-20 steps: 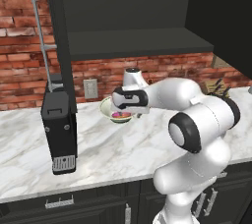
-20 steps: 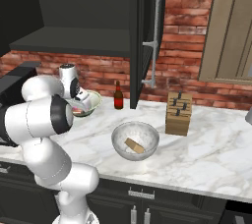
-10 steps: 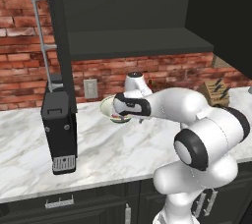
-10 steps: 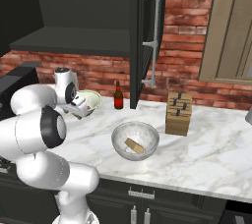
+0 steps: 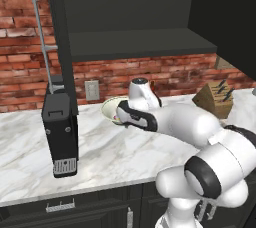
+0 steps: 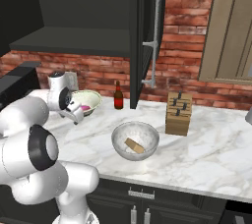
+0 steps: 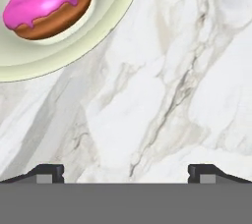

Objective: Pick both bowls and place them on the counter. Then place the cream cheese stick in one bowl and place the donut in the other bowl.

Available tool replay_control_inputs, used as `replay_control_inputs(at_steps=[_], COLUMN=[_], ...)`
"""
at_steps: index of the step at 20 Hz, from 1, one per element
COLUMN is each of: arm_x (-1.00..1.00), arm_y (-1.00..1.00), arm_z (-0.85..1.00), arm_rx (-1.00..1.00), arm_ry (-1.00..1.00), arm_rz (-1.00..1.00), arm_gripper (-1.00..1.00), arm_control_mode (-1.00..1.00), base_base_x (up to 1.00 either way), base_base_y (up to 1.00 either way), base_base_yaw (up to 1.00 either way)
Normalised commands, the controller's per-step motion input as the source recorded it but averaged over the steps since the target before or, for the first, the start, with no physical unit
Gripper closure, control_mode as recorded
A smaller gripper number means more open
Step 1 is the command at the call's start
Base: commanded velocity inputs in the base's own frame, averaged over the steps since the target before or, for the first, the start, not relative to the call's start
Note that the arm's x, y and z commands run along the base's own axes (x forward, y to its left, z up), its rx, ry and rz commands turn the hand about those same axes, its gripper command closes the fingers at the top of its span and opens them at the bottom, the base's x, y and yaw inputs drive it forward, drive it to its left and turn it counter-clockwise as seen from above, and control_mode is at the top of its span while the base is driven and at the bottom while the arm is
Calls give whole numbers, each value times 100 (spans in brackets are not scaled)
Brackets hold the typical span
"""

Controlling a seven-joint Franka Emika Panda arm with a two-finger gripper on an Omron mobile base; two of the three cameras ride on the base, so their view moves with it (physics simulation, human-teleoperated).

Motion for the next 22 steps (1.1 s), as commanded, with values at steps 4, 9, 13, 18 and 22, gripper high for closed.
replay_control_inputs(at_steps=[4,9,13,18,22], arm_x=[-40,-44,-46,-47,-44], arm_y=[0,-1,-1,-2,-1], arm_z=[7,7,6,6,4], arm_rx=[0,0,0,0,0], arm_ry=[-1,-2,-2,-2,-1], arm_rz=[-5,-5,-5,-5,-5], arm_gripper=[-100,-100,-100,-100,-100], arm_control_mode=[-100,-100,-100,-100,-100], base_base_x=[0,0,0,0,0], base_base_y=[0,0,0,0,0], base_base_yaw=[0,0,0,0,0])
